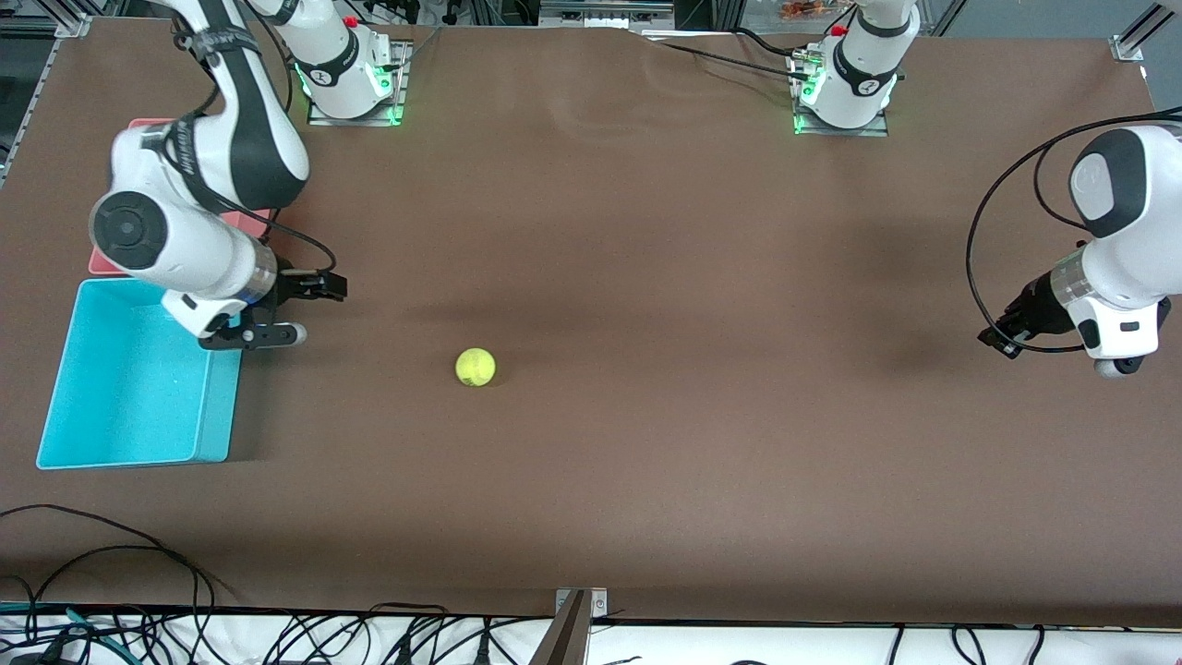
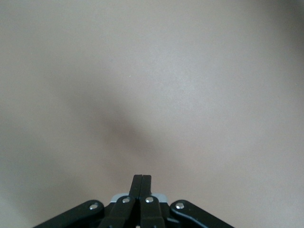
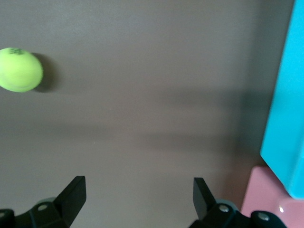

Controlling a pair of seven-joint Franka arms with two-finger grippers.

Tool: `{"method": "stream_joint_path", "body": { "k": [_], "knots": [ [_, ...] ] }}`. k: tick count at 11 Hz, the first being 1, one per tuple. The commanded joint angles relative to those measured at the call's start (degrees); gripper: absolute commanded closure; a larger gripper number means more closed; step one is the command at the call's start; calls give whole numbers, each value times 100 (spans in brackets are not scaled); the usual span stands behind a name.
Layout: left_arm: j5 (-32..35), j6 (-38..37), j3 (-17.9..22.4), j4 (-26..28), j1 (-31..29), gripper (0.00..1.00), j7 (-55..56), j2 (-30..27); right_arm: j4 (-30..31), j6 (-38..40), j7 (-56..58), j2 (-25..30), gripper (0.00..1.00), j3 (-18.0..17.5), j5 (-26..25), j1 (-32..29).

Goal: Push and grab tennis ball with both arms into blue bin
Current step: 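Reach the right gripper to the ball while the left gripper withdraws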

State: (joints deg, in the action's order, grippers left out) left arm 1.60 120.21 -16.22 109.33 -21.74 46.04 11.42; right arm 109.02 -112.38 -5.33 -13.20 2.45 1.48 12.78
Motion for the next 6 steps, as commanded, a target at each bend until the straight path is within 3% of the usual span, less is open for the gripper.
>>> {"method": "stream_joint_path", "body": {
  "k": [1, 2, 4, 6],
  "knots": [
    [147, -707, -39, -515, -15, 34, -498, -17, 515, -1002, -12, -260, 0, 27, -34, 137],
    [148, -979, -39, -735, -15, 0, -821, -17, 507, -1379, 32, -462, 0, 27, -34, 137],
    [139, -1375, -39, -1070, 29, 0, -2521, -34, 463, -1899, 41, -779, 0, 27, -34, 154],
    [121, -1534, -39, -1142, 73, 0, -2836, -200, 402, -2382, 41, -955, 0, 27, -25, 163]
  ]
}}
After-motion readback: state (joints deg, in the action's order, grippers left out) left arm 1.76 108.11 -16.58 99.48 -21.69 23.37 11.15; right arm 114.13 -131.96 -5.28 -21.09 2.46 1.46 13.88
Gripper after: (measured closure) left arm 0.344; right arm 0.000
